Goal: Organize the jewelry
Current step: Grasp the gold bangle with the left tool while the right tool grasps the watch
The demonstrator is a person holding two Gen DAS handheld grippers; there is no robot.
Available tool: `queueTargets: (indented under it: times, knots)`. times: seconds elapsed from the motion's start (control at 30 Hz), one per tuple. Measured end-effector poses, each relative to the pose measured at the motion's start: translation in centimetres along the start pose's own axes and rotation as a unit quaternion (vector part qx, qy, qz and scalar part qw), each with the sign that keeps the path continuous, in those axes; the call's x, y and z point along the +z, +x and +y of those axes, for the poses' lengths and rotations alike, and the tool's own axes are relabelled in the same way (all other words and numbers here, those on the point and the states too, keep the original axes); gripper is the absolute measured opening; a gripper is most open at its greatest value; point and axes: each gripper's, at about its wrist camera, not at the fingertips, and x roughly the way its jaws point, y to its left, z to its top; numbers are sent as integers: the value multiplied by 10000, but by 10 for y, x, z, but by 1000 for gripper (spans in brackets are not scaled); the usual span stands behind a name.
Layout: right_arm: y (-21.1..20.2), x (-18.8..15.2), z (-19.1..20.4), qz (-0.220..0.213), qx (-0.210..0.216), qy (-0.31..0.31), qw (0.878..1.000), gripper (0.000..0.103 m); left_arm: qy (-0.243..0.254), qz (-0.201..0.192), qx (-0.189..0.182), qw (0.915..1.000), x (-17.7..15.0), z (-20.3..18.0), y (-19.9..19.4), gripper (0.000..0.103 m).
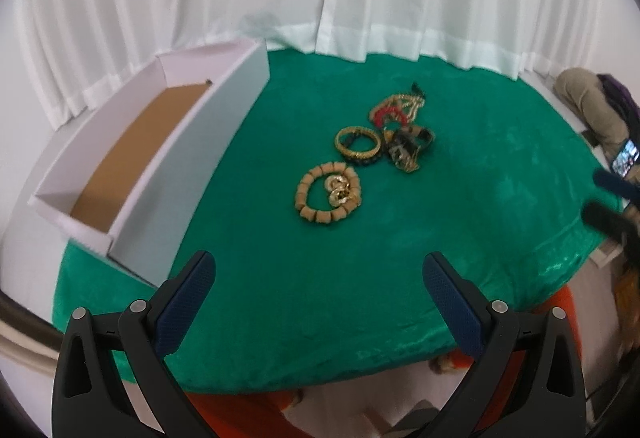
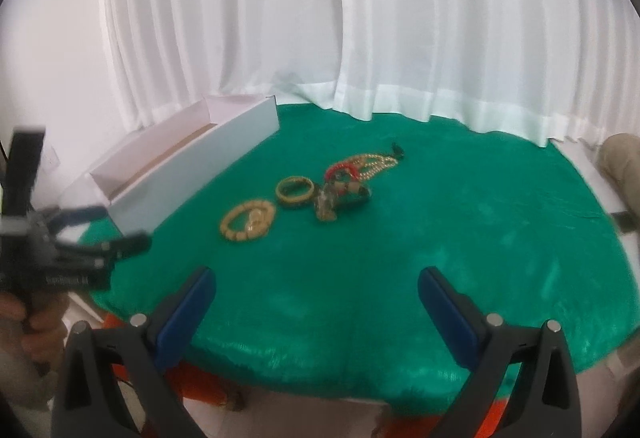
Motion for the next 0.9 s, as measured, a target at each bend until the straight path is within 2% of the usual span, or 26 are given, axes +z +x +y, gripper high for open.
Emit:
queueTargets:
  times: [0.07,0.13,0.2,0.27,0.3,0.4,0.53,0.67,0.87,0.9]
  knots:
    - [32,19,-19,394,190,136,9989,99,-90,141,-25,9999,5,5,11,103]
    - [64,34,-33,780,436,355,9954,58,-161,182,-57,9997,11,9,17,103]
    - [101,50,-43,1161,589,546,9900,53,-191,166,-24,9997,19,10,21,103]
    - [131,65,-44,1297,590,490,9886,48,-172,108,-38,9998,30,9,26,103]
    - [149,72,-43,1411,566,409,9875,43,-141,95,-31,9999,36,9,29,103]
    - [199,89,-41,1795,529,393,9815,41,-23,172,-86,9998,59,8,56,103]
    - [242,97,-42,2184,518,487,9733,41,-57,642,-375,9972,85,13,105,103]
    - [264,96,-40,2370,509,446,9691,41,-162,866,-650,9940,101,17,137,103]
    - [288,97,-26,2505,604,257,9659,41,-36,1158,-548,9918,117,7,177,103]
    - [290,97,-24,2540,605,226,9651,37,-45,1234,-515,9910,120,5,184,103]
